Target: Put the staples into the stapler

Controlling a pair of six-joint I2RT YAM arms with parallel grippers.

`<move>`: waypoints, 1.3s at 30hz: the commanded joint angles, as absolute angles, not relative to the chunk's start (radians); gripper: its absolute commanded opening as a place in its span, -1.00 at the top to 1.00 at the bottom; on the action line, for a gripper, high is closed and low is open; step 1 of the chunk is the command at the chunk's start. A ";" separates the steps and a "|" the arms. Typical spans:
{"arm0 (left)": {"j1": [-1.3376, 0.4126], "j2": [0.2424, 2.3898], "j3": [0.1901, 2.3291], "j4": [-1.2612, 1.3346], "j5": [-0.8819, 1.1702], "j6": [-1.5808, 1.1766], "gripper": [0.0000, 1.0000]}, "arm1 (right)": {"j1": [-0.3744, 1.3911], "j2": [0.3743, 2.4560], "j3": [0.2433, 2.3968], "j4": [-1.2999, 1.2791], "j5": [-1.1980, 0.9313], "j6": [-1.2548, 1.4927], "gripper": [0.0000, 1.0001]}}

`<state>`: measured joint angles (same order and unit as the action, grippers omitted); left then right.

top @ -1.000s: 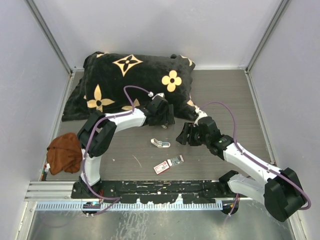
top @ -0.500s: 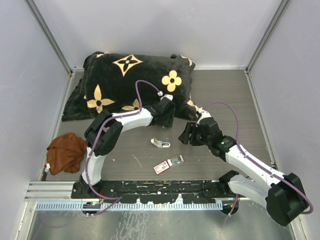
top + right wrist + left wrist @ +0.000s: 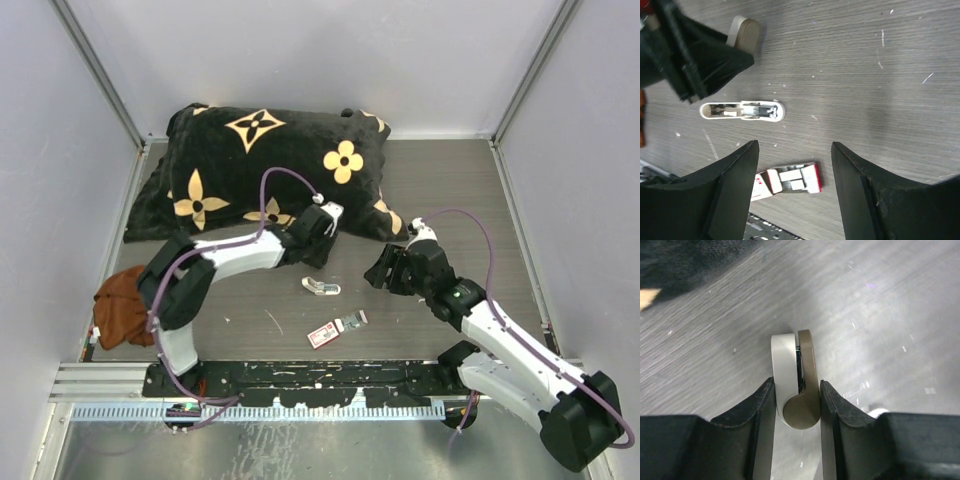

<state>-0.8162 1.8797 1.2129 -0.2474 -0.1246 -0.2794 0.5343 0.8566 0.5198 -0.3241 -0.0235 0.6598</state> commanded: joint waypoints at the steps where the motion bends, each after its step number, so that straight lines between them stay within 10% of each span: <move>1: -0.875 1.602 1.130 -0.122 -0.111 -0.055 0.67 | 0.531 0.783 0.577 -0.336 -0.078 0.803 -0.33; 20: -1.218 1.064 0.953 -0.266 -0.375 0.356 0.66 | 0.531 0.657 0.612 -0.017 -0.593 0.701 -0.53; 39: -1.267 1.068 0.989 -0.303 -0.287 0.322 0.69 | 0.632 0.803 0.606 0.147 -0.564 0.696 -0.13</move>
